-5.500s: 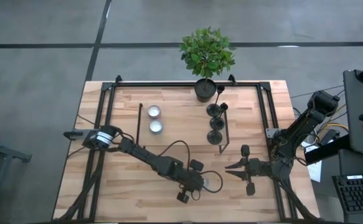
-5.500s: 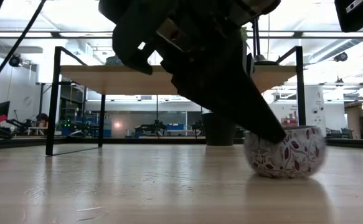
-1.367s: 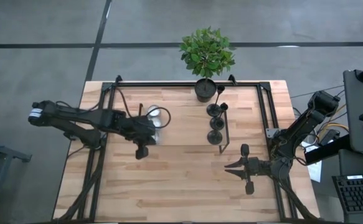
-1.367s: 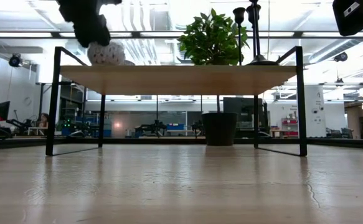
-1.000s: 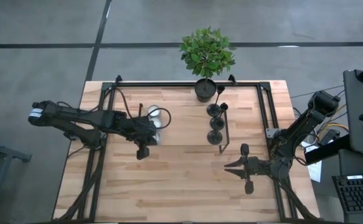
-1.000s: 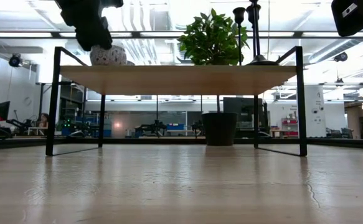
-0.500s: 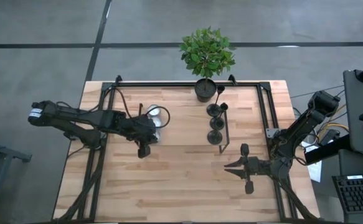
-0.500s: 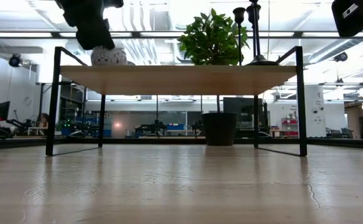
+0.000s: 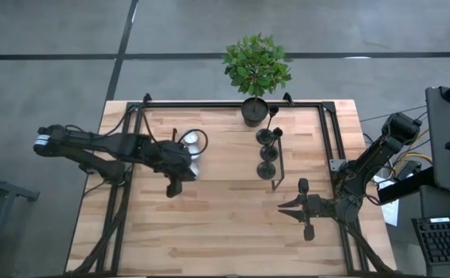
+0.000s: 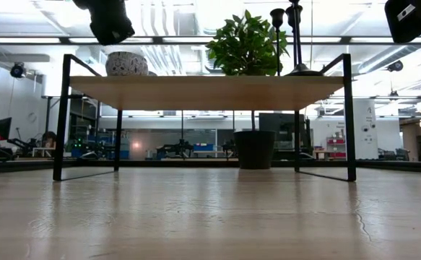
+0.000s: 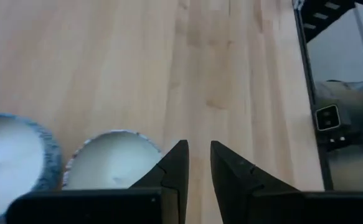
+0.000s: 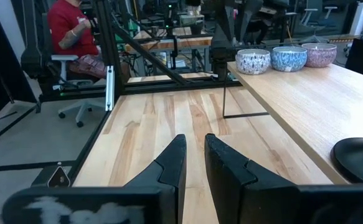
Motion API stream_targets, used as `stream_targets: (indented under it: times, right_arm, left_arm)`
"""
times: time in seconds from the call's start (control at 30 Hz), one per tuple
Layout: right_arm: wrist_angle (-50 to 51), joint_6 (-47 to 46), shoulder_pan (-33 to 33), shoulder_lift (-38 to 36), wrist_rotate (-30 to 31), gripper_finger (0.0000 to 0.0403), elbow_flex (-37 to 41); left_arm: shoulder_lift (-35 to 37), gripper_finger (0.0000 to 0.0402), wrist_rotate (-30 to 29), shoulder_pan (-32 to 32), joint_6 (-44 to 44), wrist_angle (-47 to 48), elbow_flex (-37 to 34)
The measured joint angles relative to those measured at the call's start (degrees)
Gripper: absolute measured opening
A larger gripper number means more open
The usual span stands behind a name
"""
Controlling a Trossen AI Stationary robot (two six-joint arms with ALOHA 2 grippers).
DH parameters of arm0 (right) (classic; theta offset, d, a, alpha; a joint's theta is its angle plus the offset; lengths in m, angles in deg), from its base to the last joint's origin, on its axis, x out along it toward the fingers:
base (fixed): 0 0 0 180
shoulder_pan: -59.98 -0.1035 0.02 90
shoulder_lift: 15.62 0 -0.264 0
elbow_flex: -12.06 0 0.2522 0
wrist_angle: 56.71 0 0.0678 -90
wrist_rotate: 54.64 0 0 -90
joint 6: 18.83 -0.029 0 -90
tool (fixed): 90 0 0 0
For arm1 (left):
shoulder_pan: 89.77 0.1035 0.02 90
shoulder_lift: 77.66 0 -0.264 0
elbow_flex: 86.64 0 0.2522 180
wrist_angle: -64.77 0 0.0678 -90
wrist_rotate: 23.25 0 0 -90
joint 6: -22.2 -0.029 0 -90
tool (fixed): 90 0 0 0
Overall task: Pick & Place candle stick holders
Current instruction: Return to Home Position
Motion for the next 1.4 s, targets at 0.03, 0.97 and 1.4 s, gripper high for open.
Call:
stream_targets:
  times: [0.03,0.97,1.4]
  right_arm:
    - [0.0,-0.05,0.0,0.02,0.0,0.0052,-0.01]
    - [0.0,-1.05,0.02,0.0,-0.13,0.0027,1.01]
    - [-0.7,-3.61,2.68,-7.35,-4.98,0.0008,7.86]
  left_arm:
    - [0.27,0.0062,-0.43,0.01,-0.24,0.36,0.19]
    - [23.65,0.0002,-14.19,-20.62,3.57,-29.53,-29.32]
    - [45.71,0.0001,-13.26,-20.84,-1.22,-34.94,-45.13]
